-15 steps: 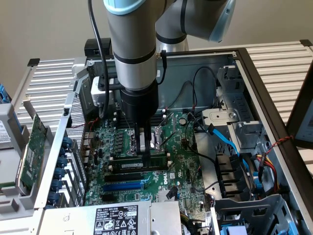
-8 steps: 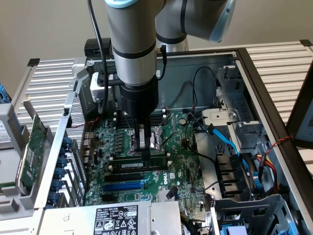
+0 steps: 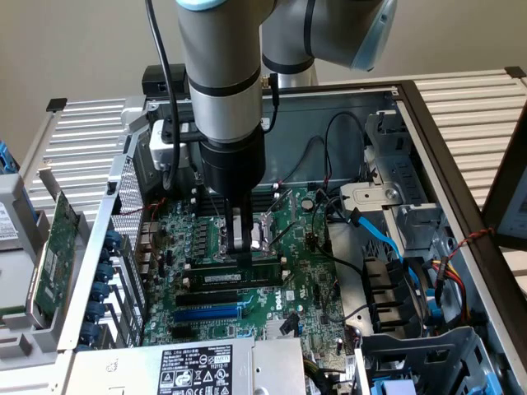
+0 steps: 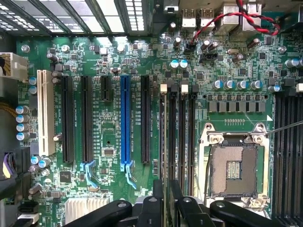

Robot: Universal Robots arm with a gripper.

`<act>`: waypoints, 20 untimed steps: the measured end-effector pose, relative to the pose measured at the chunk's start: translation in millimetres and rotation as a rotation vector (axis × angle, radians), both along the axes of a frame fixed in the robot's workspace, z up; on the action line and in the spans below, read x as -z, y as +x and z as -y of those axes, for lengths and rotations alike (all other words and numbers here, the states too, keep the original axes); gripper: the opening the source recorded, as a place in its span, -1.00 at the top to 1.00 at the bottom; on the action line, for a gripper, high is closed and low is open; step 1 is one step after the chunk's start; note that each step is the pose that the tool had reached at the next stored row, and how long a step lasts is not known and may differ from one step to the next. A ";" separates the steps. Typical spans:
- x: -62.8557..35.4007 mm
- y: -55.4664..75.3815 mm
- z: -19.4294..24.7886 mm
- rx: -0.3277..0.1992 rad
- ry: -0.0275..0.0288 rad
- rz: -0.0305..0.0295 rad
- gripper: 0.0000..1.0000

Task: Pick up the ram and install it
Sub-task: 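Press down the ram until it locks into place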

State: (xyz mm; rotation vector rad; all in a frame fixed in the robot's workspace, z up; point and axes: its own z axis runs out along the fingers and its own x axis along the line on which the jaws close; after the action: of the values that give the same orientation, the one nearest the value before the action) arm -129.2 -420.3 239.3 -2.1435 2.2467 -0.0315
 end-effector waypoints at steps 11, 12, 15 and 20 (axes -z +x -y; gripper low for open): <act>-0.2 -0.2 0.2 0.002 0.0040 -0.0076 0.59; -0.4 -0.4 0.2 0.003 0.0039 -0.0118 0.59; -1.1 -0.4 0.2 0.010 0.0040 -0.0312 0.59; -1.5 -0.5 0.2 0.020 0.0040 -0.0440 0.59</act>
State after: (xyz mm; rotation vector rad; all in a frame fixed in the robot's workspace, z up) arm -129.6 -420.5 240.8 -2.1403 2.2899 0.0198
